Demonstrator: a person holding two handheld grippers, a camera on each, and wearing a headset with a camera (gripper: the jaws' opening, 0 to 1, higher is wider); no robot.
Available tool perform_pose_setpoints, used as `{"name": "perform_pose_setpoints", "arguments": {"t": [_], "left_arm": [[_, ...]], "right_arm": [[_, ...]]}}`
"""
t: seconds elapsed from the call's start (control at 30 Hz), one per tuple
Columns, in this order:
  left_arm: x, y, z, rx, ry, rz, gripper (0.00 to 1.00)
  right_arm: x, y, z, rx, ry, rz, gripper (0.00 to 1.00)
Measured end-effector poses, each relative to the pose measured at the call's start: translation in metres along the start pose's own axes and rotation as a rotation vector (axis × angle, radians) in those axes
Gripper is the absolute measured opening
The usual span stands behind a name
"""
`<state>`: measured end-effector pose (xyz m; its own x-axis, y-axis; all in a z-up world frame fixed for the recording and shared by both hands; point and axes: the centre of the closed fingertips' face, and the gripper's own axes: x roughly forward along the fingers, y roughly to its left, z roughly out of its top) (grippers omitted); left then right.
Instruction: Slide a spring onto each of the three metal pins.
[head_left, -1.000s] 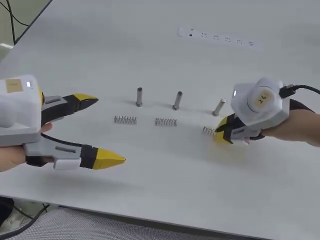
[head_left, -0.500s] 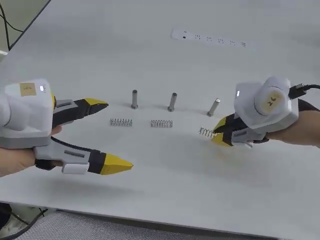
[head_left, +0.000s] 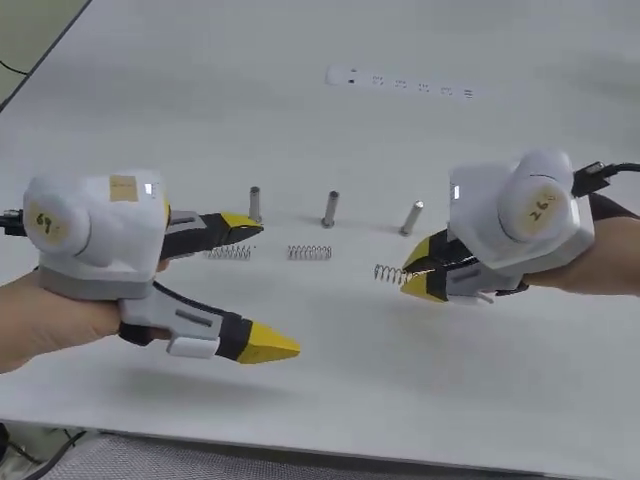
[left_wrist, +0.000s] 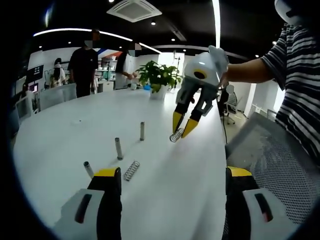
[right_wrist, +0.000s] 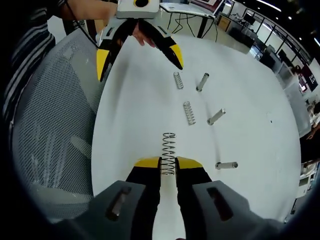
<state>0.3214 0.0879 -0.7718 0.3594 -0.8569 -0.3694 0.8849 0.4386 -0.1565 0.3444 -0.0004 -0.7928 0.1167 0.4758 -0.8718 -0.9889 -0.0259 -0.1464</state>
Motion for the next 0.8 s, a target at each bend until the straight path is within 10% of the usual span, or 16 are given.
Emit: {"name": "perform_pose_setpoints", "arguments": {"t": [0.8], "left_arm": [[0.040,-0.004,0.020,0.034,-0.109,-0.112,0.48]], "right_arm": [[0.010,0.013,0.040,-0.075,-0.051,0.035,0.13]]}}
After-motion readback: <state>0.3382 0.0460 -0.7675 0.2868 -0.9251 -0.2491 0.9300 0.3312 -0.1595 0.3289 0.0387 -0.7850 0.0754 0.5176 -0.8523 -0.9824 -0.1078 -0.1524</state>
